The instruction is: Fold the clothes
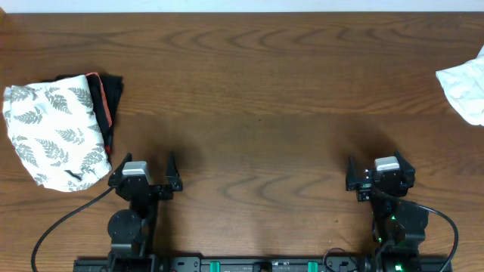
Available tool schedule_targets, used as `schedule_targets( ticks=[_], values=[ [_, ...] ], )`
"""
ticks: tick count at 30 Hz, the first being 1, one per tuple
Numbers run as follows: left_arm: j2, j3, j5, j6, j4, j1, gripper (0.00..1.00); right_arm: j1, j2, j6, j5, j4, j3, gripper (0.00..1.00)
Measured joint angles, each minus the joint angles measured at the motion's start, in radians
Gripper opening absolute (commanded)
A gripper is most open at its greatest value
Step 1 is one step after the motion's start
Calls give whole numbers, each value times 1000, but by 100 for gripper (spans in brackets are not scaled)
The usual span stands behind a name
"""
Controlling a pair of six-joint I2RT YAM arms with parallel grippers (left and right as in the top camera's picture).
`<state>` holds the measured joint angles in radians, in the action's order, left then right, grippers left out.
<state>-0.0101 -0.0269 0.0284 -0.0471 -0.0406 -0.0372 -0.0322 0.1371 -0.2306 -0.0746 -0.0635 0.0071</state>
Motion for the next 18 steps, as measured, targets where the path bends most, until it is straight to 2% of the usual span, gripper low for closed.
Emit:
schedule_targets(
  ticks=[18],
  values=[
    [0, 0, 11, -9, -1, 17, 98, 0, 0, 0, 0, 0, 0, 99]
  ],
)
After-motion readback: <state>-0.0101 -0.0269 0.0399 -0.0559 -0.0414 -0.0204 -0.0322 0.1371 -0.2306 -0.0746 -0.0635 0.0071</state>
